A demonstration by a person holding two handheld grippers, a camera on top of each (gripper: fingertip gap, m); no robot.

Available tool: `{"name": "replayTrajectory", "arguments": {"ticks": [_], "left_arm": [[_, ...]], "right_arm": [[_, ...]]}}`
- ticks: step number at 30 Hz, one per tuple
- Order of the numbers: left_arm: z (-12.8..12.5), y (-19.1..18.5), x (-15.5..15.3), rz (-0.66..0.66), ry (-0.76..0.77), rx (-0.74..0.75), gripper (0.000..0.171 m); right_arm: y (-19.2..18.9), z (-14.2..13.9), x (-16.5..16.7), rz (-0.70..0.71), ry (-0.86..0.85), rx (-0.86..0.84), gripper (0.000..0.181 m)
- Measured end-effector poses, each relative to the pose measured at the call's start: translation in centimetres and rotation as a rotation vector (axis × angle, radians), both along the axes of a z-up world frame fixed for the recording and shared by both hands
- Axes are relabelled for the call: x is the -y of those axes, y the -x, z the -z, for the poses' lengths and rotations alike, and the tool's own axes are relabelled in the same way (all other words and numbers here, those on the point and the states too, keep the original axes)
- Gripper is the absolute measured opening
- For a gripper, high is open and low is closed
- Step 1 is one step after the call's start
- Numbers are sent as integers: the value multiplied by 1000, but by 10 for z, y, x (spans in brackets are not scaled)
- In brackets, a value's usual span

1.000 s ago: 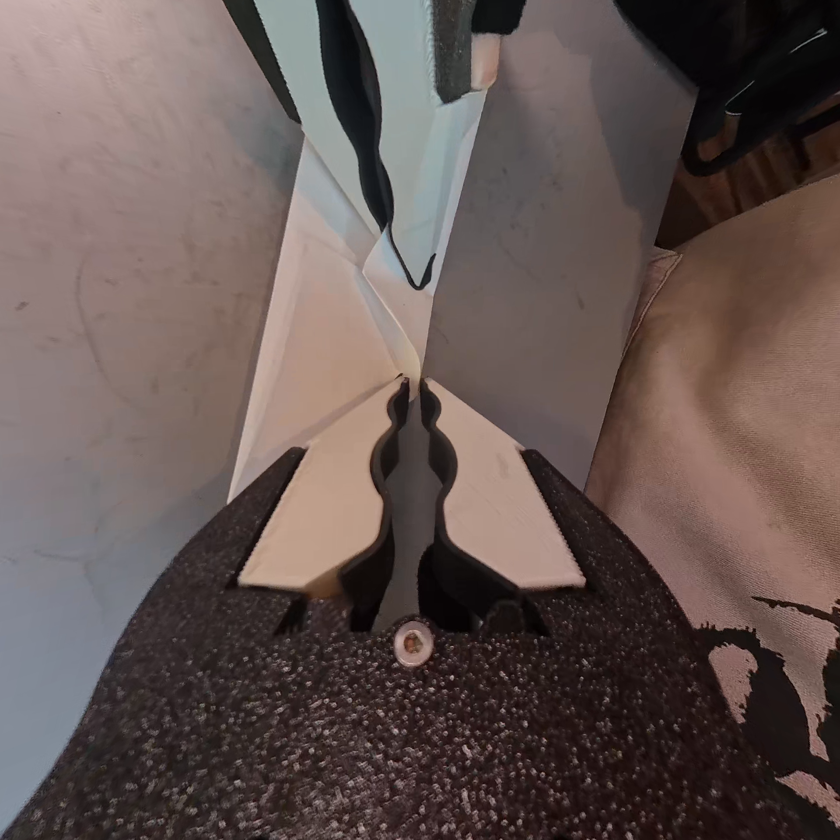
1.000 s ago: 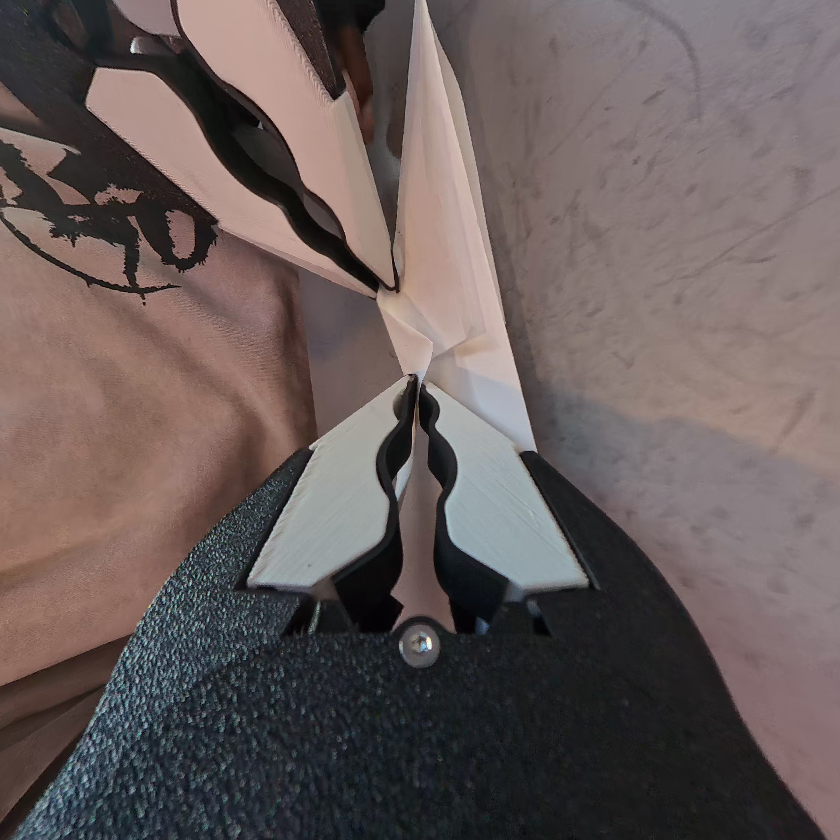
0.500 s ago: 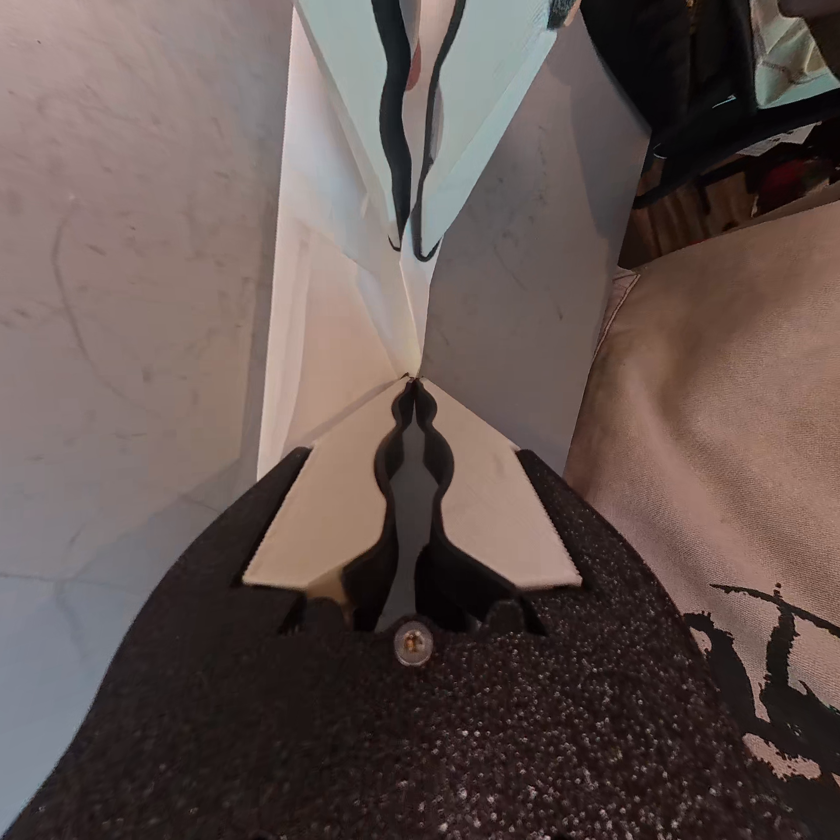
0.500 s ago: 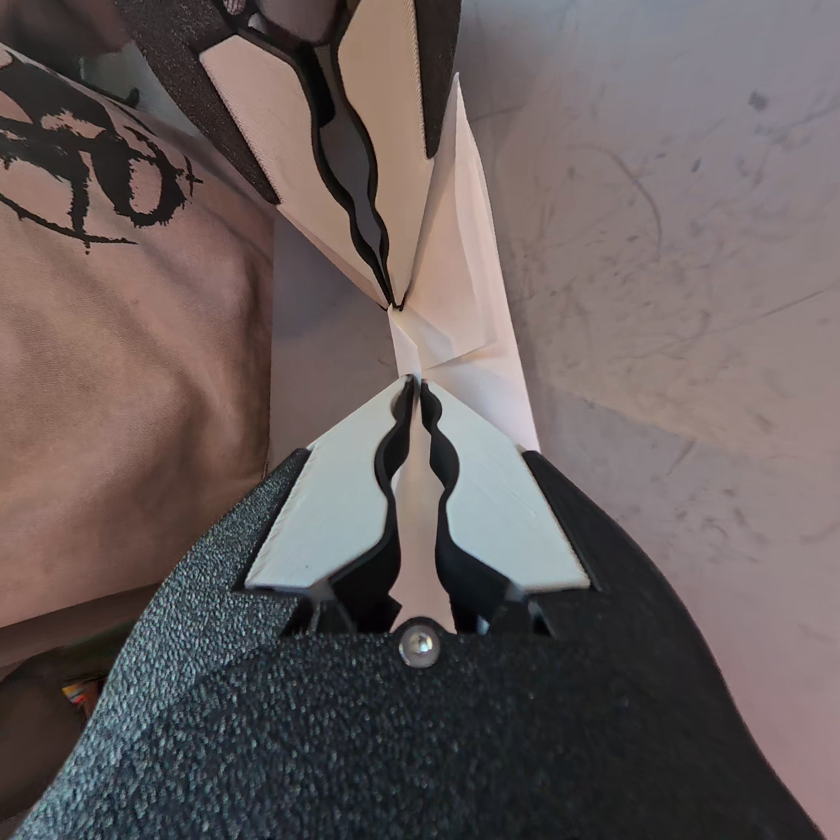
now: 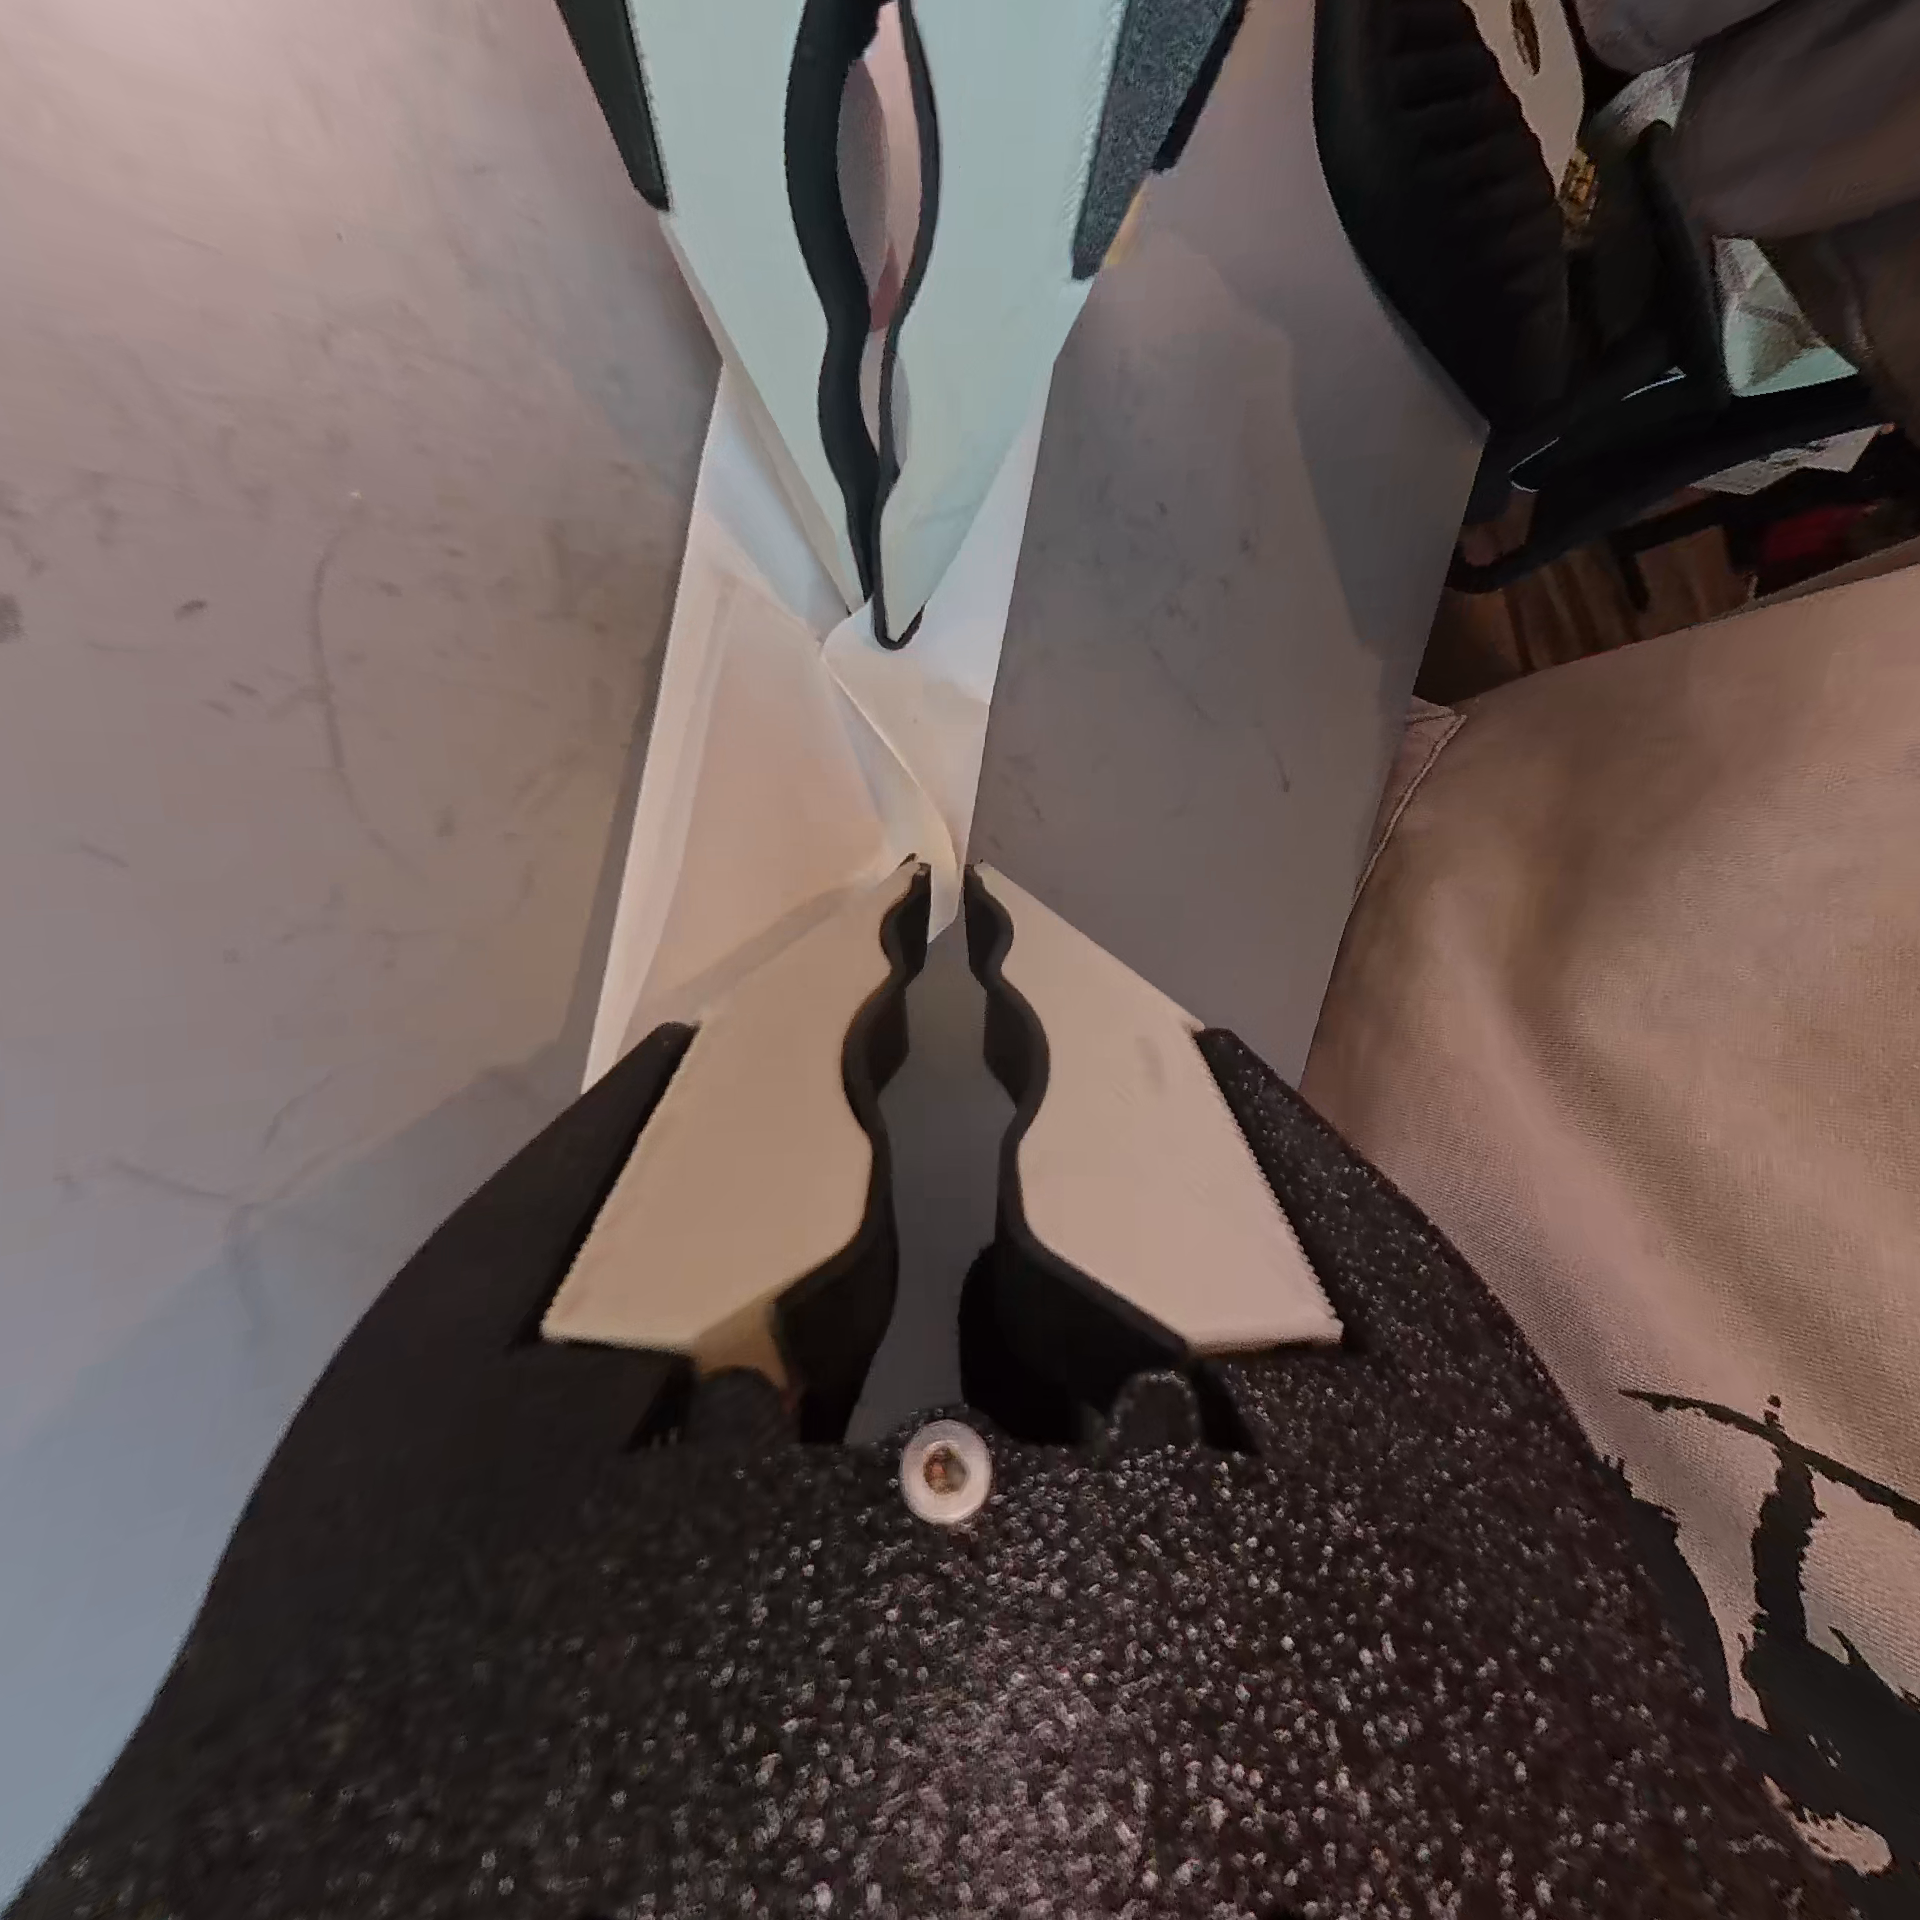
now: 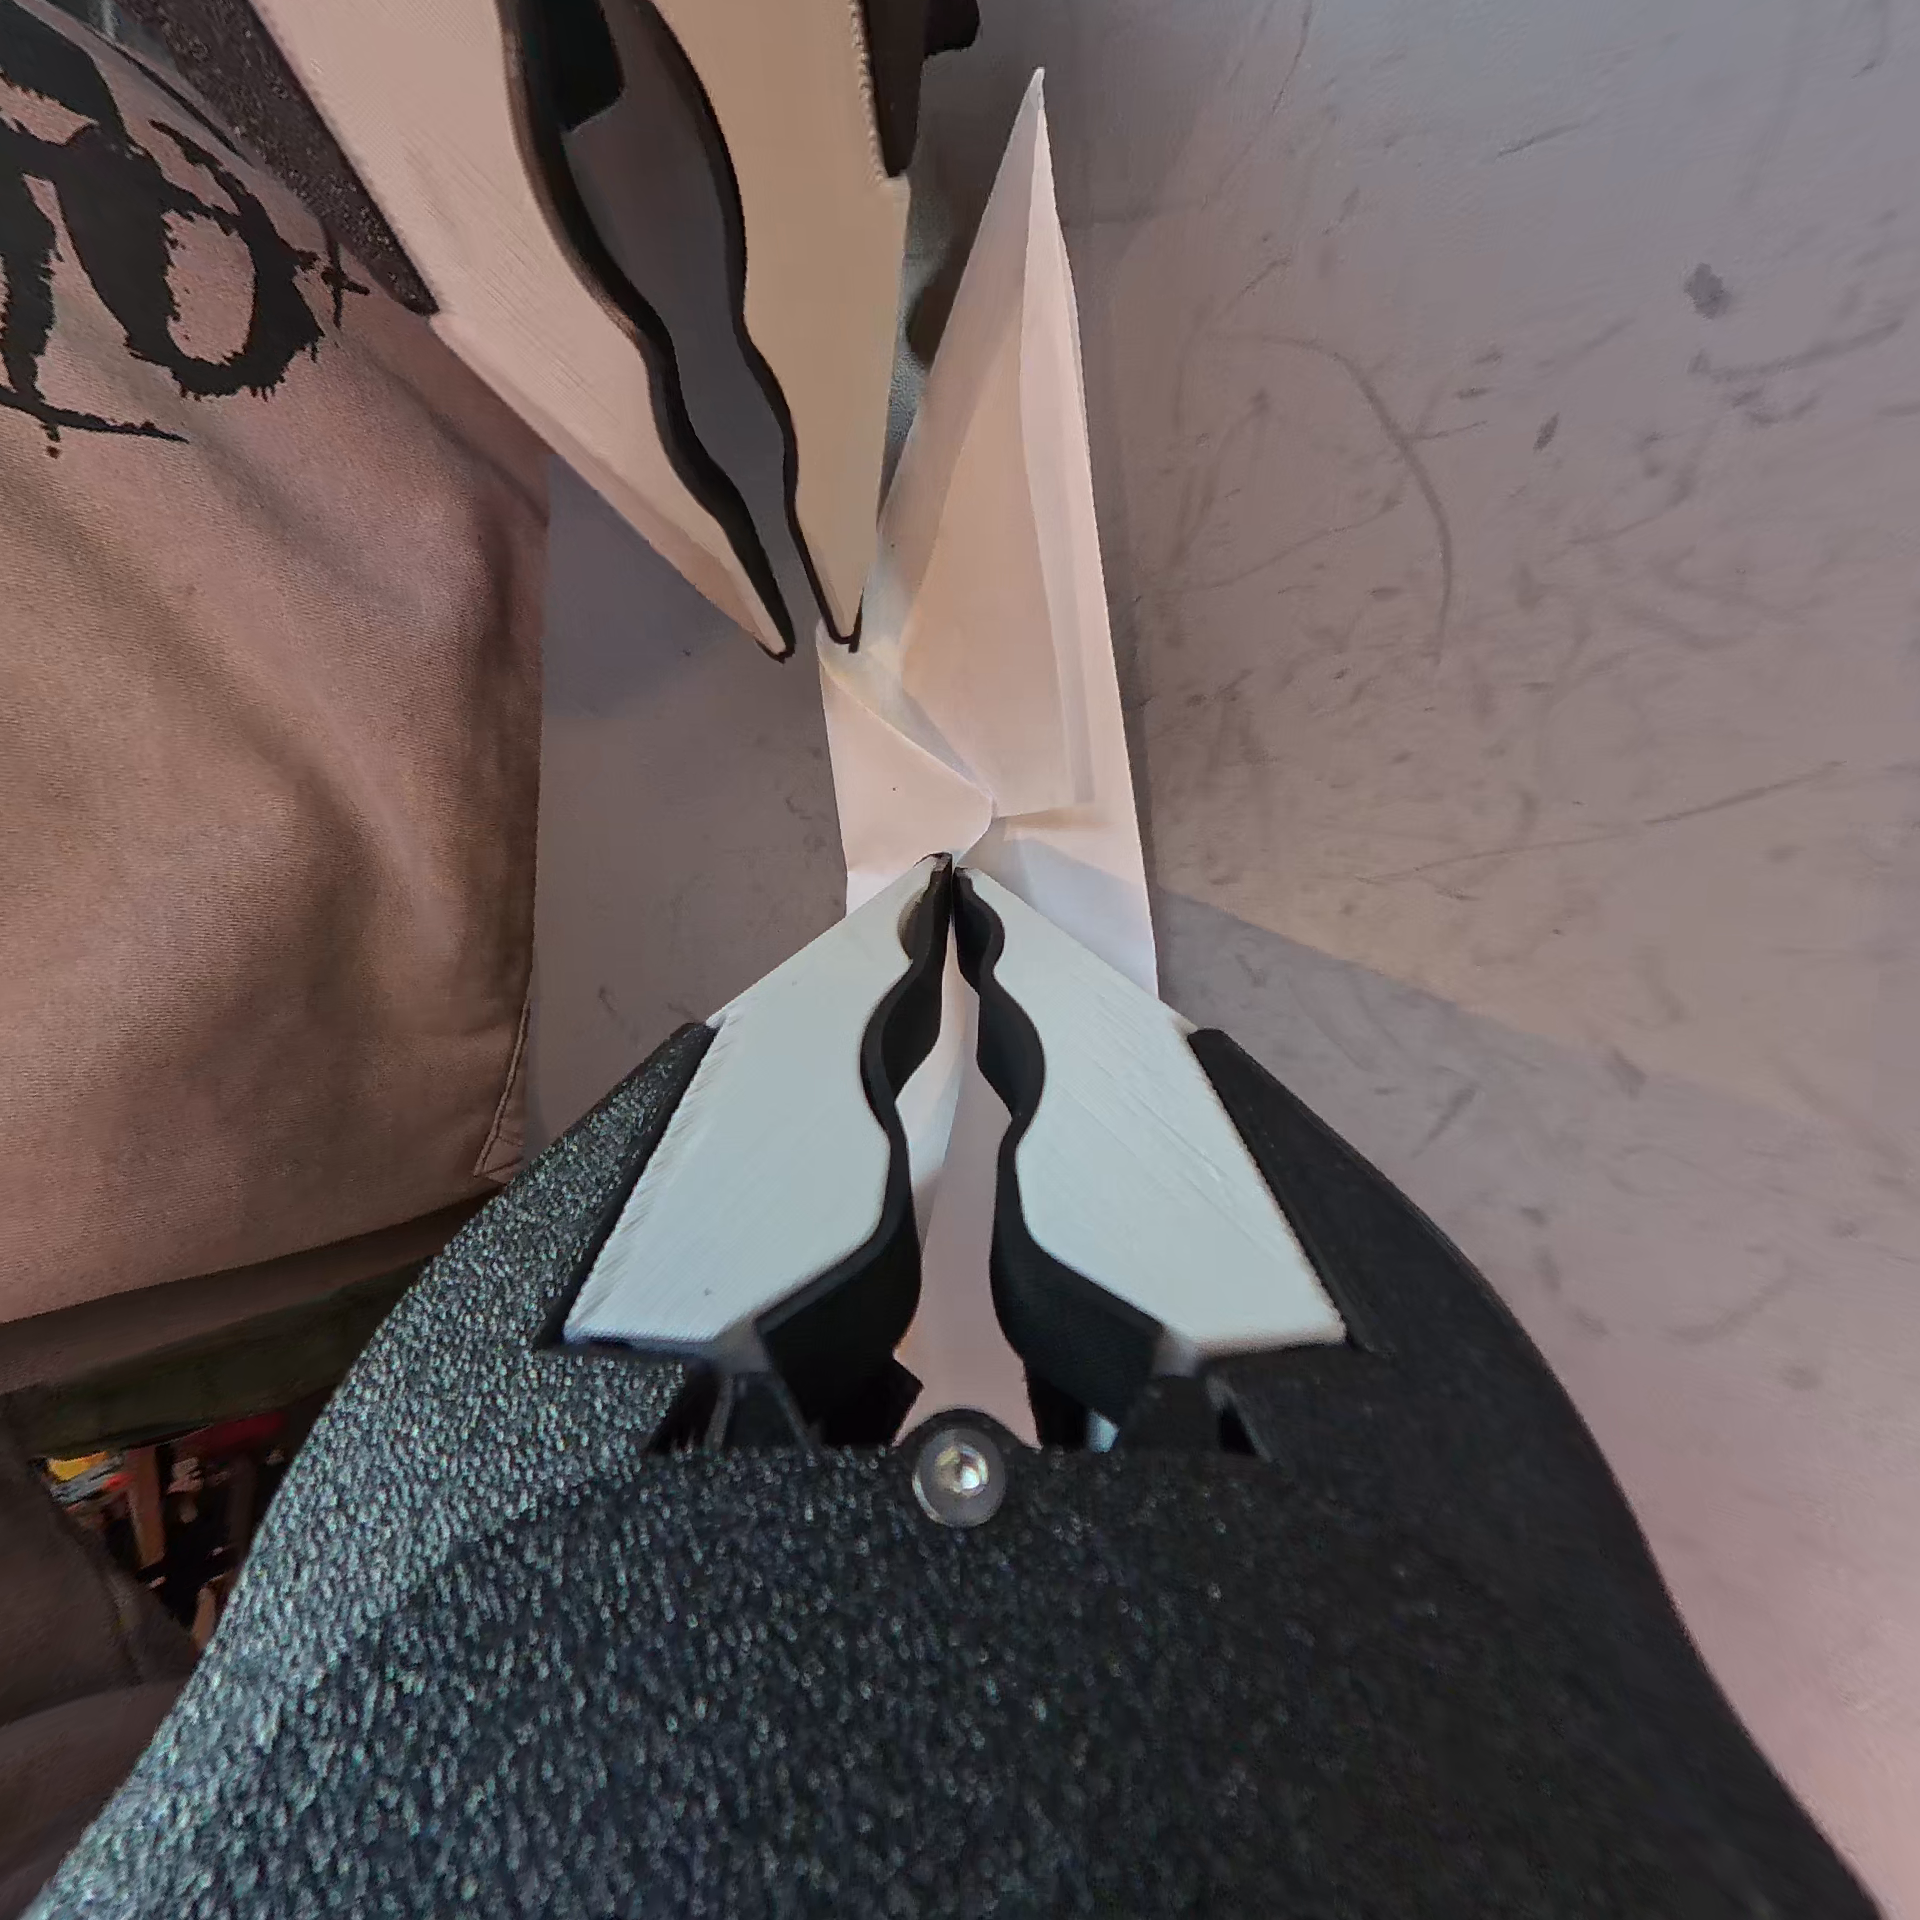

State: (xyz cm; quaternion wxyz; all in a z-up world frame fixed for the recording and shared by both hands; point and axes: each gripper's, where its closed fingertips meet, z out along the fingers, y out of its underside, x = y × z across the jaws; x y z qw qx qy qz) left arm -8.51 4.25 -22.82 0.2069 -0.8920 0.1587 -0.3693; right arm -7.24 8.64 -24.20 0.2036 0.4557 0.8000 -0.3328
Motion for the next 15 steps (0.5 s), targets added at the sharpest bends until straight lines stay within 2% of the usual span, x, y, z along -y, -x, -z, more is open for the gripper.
{"name": "replayTrajectory", "arguments": {"ticks": [3, 4, 9, 12, 15], "left_arm": [[8, -3, 4, 35, -7, -71, 8], [10, -4, 3, 39, -13, -80, 4], [11, -4, 3, 14, 32, -7, 0], [11, -3, 2, 17, 43, -9, 0], [11, -3, 2, 11, 61, 6, 0]], "right_arm": [[0, 0, 0, 18, 12, 46, 0], [0, 0, 0, 20, 14, 53, 0], [1, 0, -2, 35, -17, 0, 0], [16, -12, -10, 67, -155, -246, 10], [19, -49, -11, 51, -316, -618, 18]]}}
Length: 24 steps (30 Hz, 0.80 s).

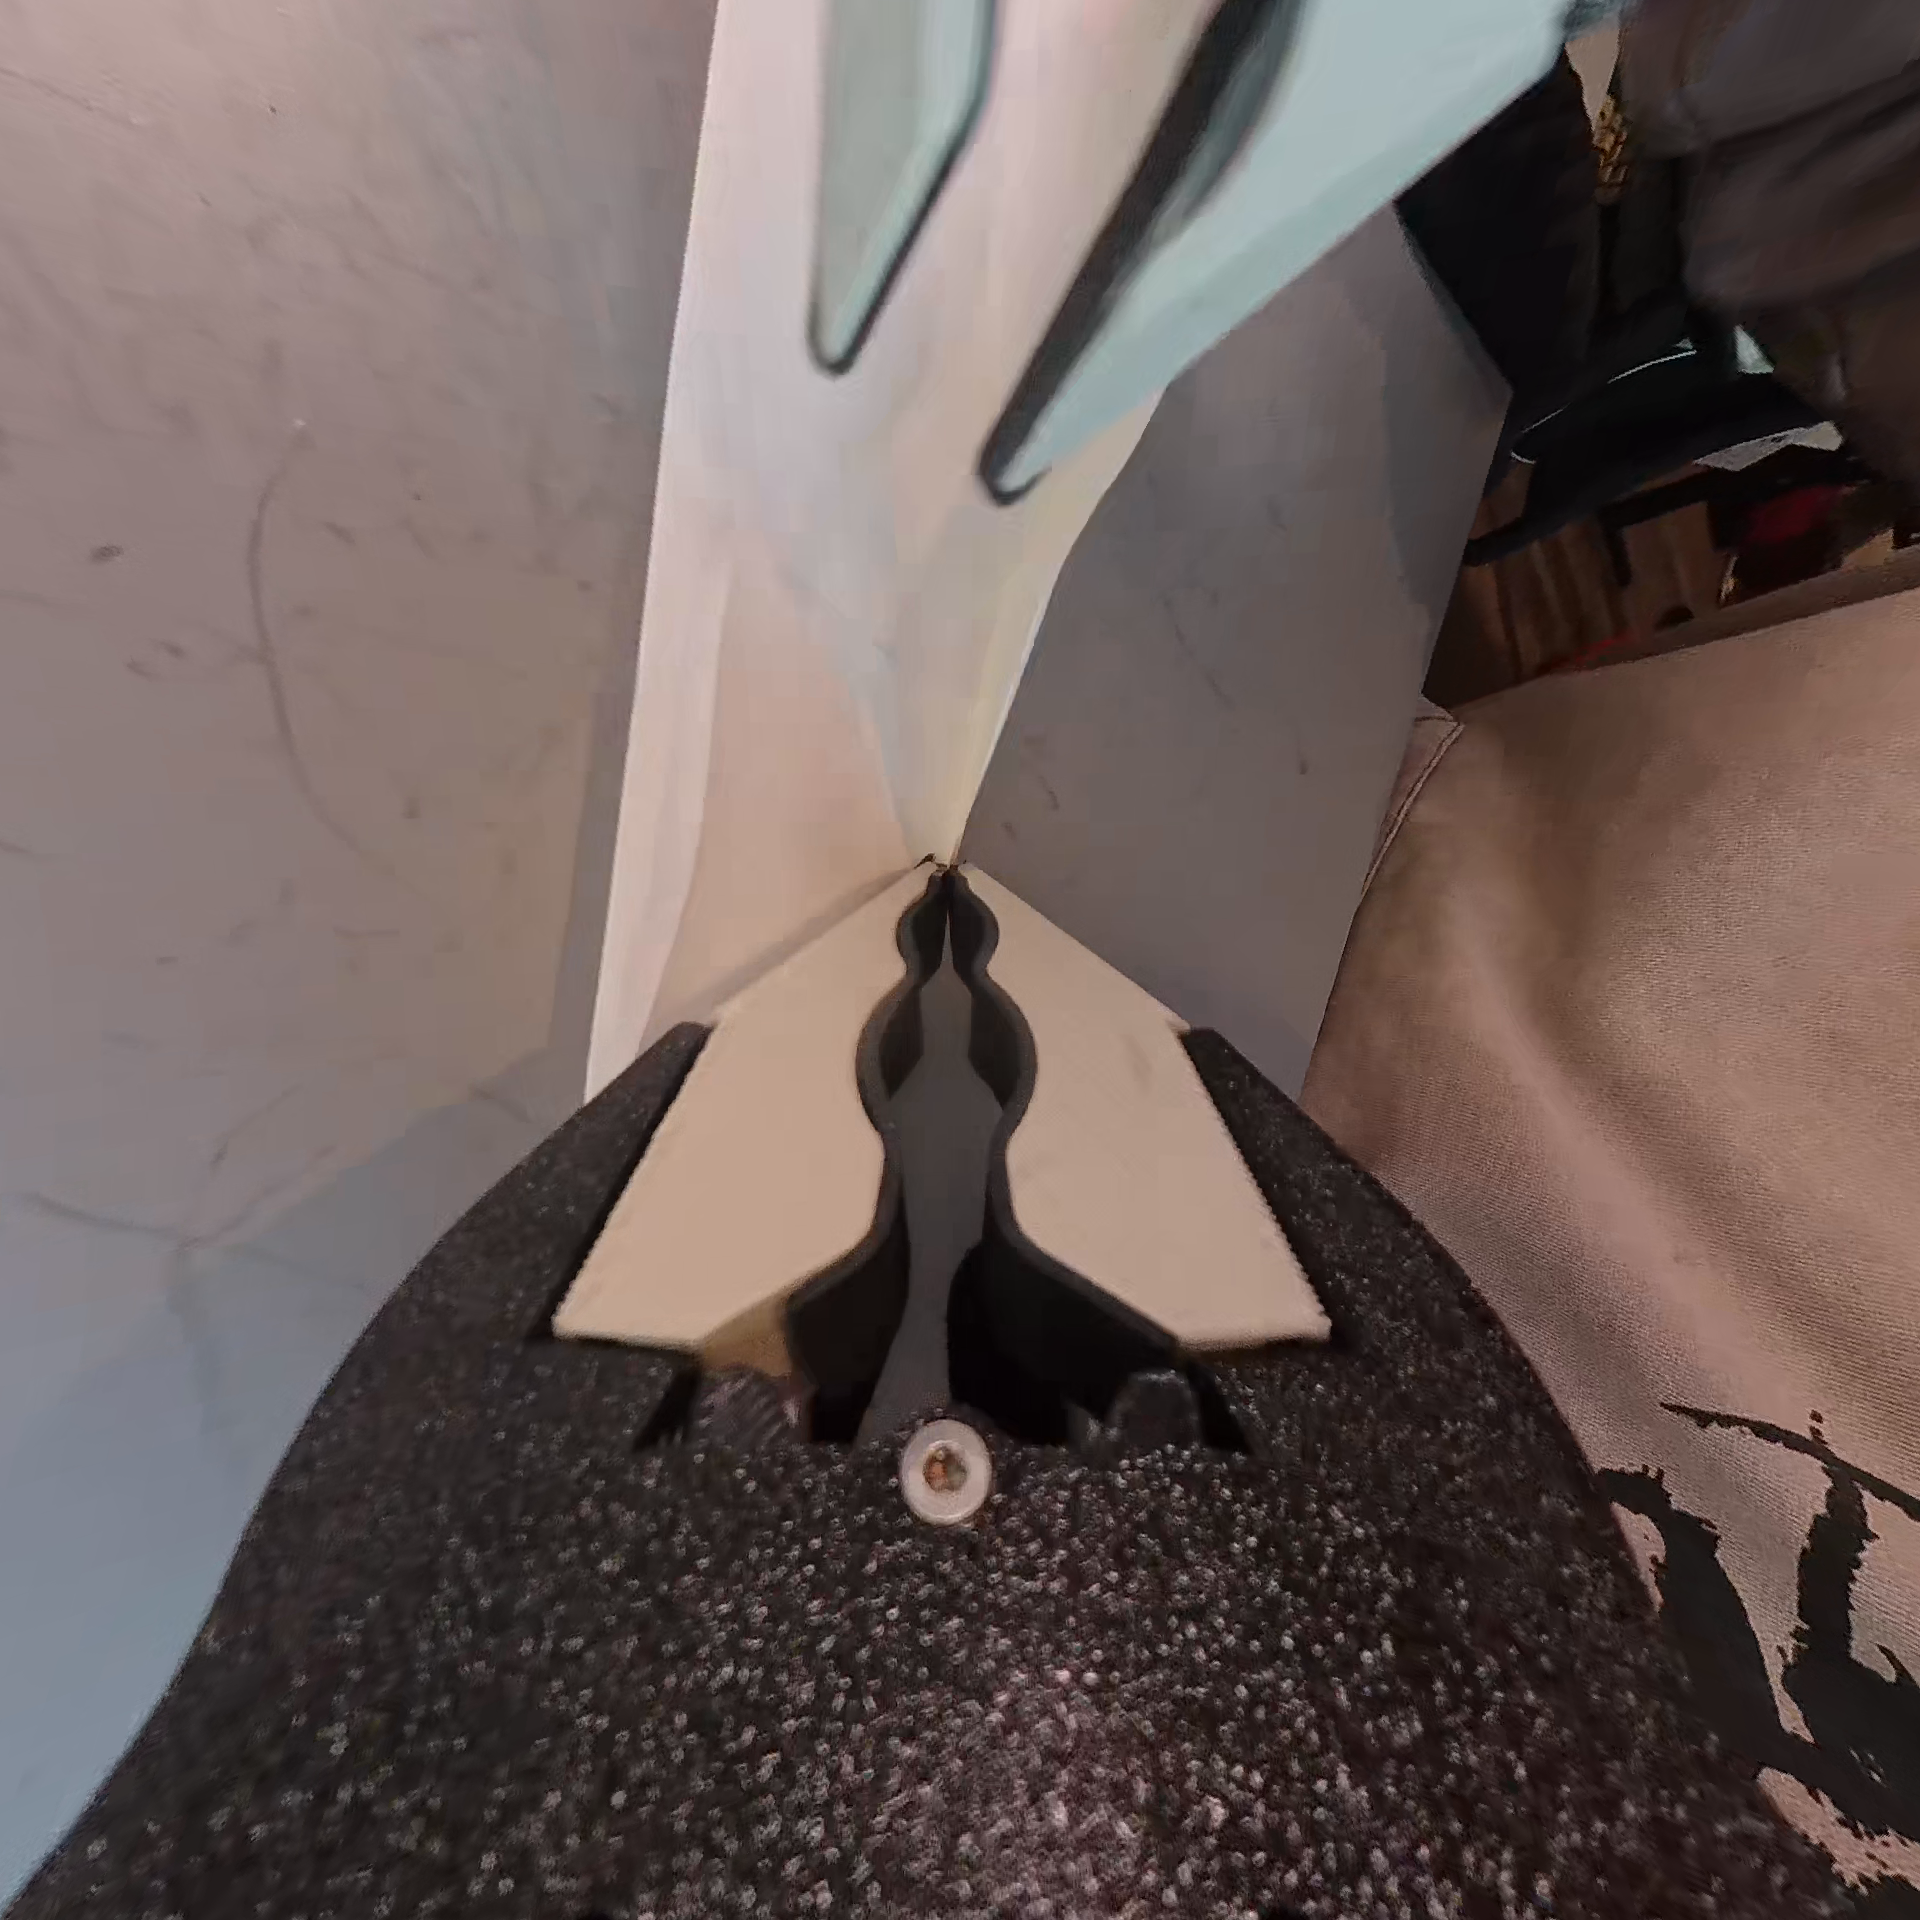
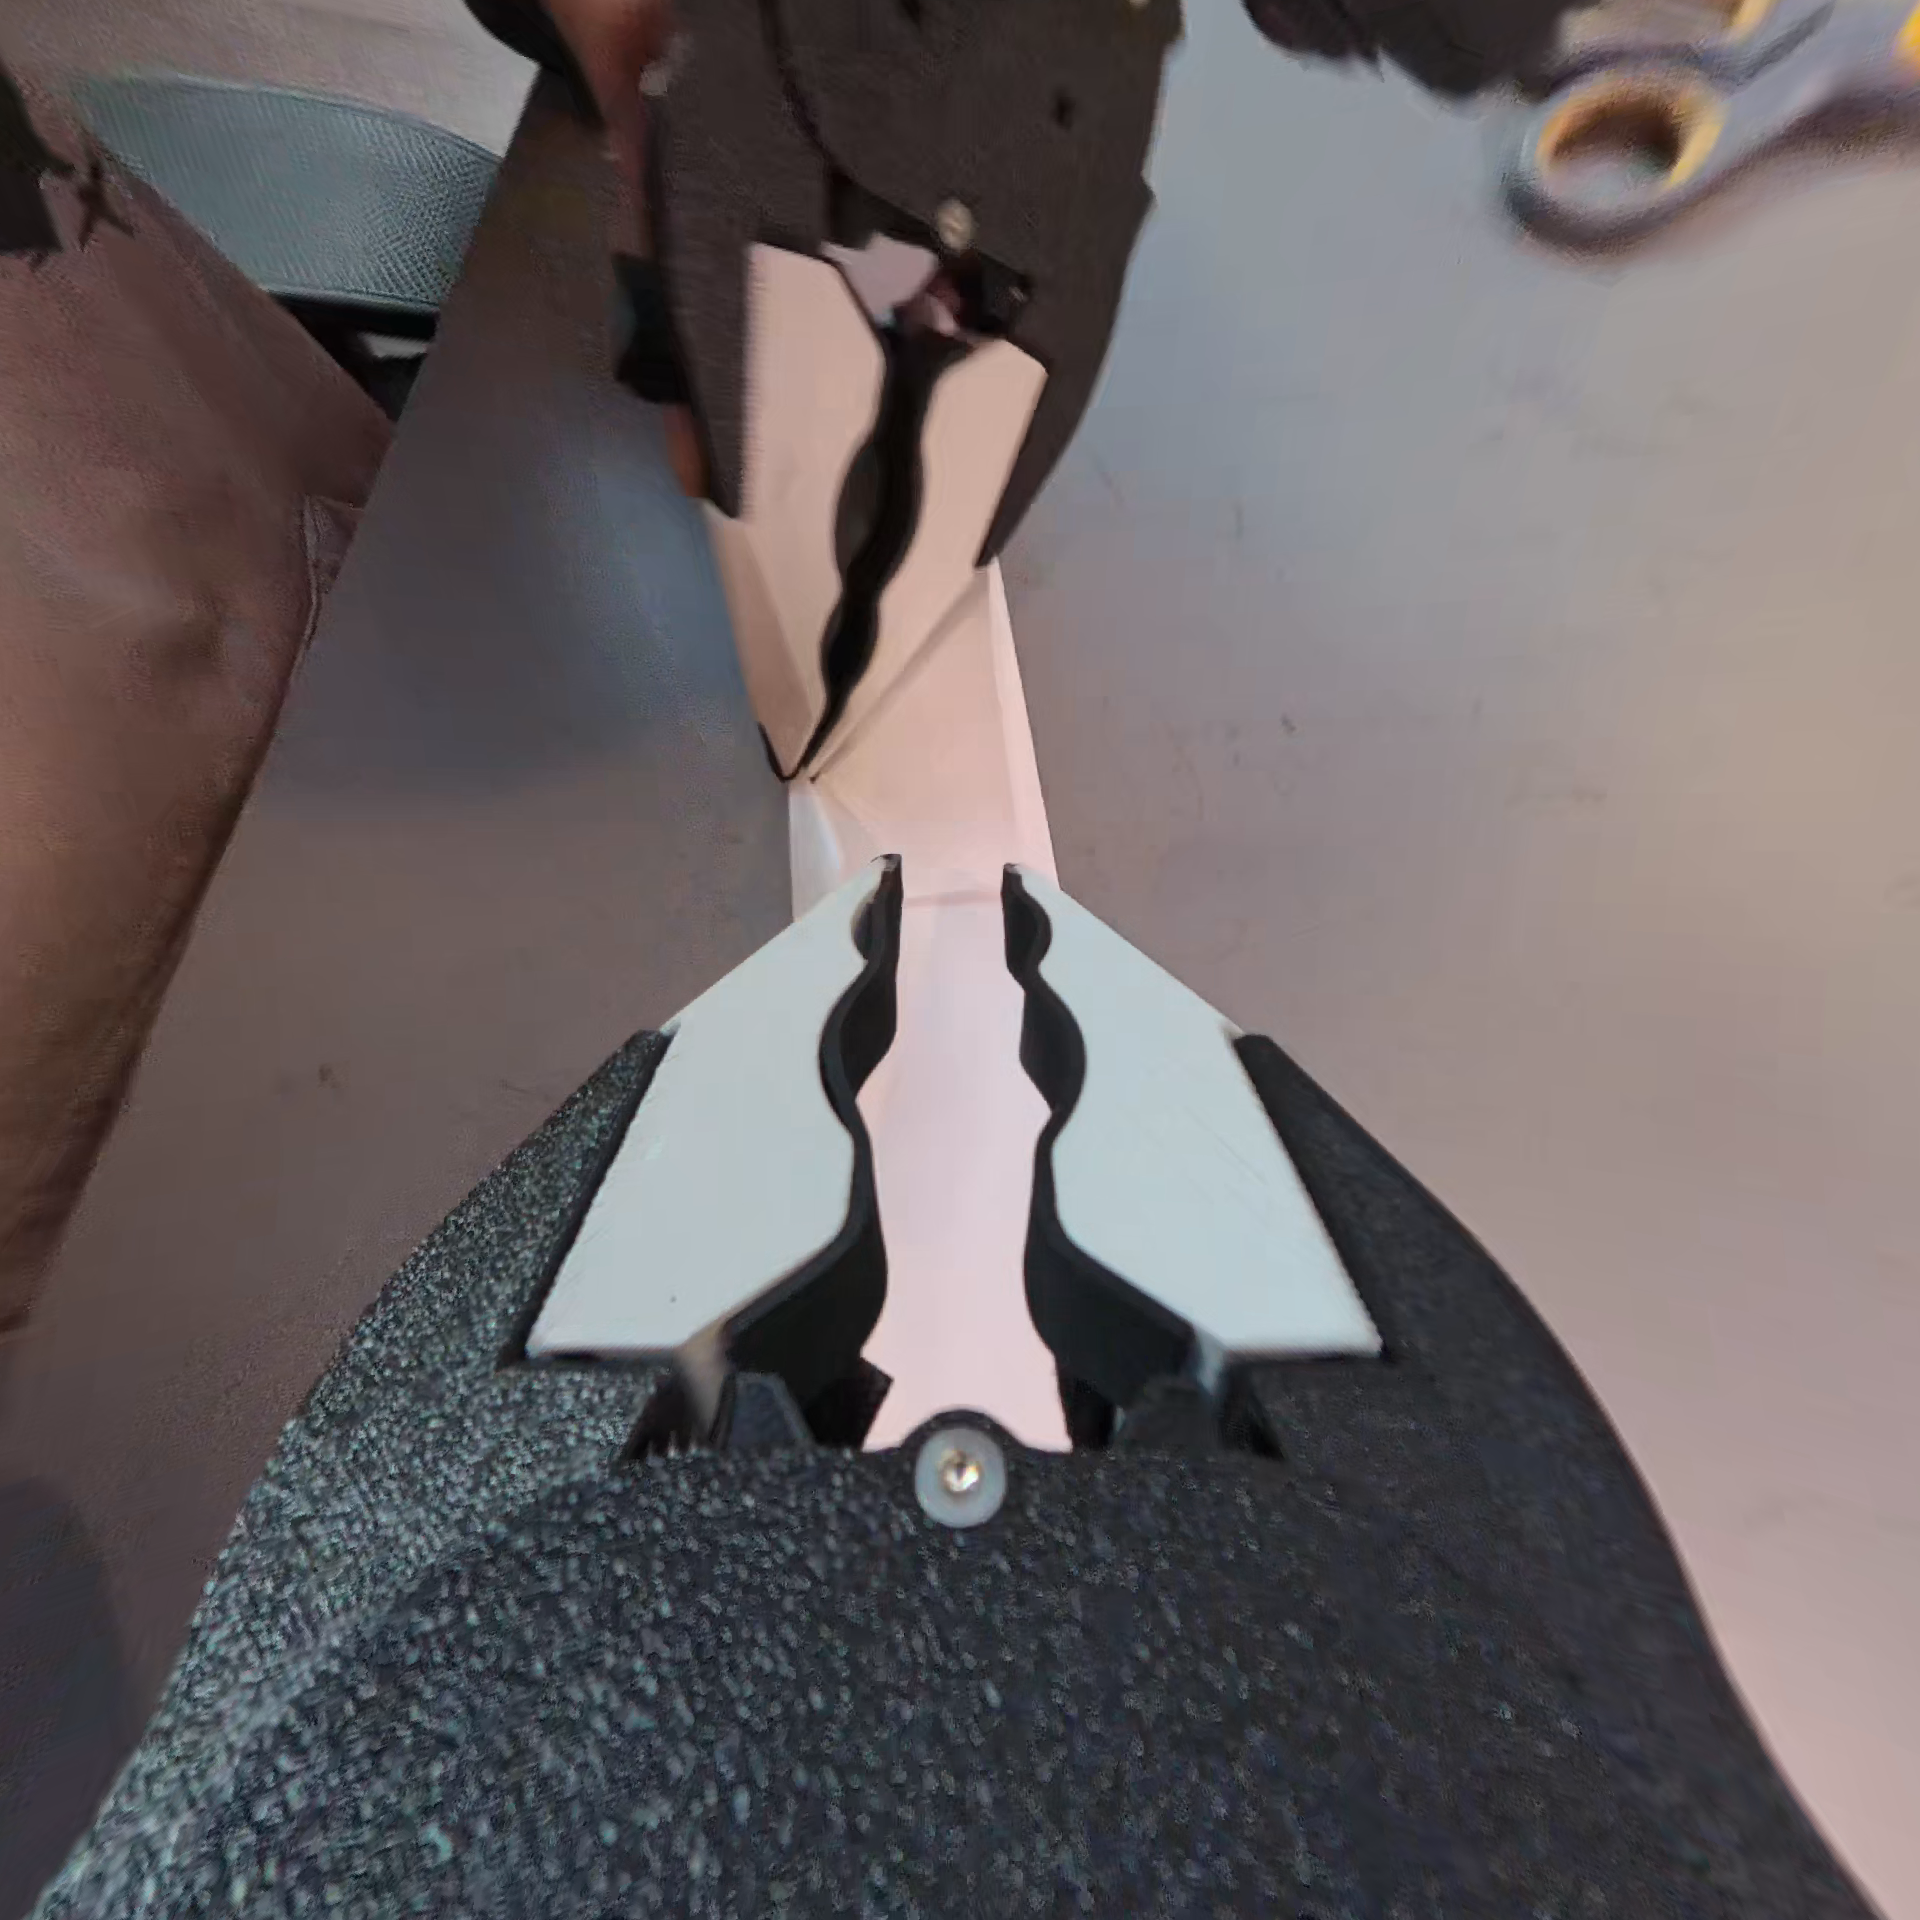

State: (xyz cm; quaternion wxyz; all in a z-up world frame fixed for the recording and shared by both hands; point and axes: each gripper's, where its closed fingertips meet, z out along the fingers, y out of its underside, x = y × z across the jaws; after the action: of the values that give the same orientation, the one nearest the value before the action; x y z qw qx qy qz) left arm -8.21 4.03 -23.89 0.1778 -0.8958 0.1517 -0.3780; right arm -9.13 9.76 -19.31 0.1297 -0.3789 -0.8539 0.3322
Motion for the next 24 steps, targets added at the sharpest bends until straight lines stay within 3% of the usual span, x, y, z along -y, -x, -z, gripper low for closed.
{"name": "replayTrajectory", "arguments": {"ticks": [2, 5, 7, 9, 12, 15, 19, 24], "left_arm": [[0, 0, 0, -7, 17, 21, 0], [-1, 0, -1, -13, 36, 38, 0], [-1, 0, -1, -16, 51, 53, 0], [-1, 0, -2, -19, 69, 68, 0], [-1, 1, -3, -36, 89, 88, 0], [-2, 2, -4, -57, 98, 109, 0], [-3, 2, -4, -58, 110, 132, 0], [-3, -1, -1, -23, 121, 132, 0]], "right_arm": [[-19, -12, 17, -66, -102, -166, 17], [-44, 11, 41, -115, -287, -289, 16], [-41, 27, 37, -70, -440, -372, 16], [-28, 24, 24, -23, -600, -495, 20], [-22, 17, 22, -116, -792, -622, 20], [-28, 27, 37, -186, -760, -578, 12], [-23, 41, 23, -150, -800, -482, 17], [-18, 44, 24, -228, -783, -462, 13]]}}
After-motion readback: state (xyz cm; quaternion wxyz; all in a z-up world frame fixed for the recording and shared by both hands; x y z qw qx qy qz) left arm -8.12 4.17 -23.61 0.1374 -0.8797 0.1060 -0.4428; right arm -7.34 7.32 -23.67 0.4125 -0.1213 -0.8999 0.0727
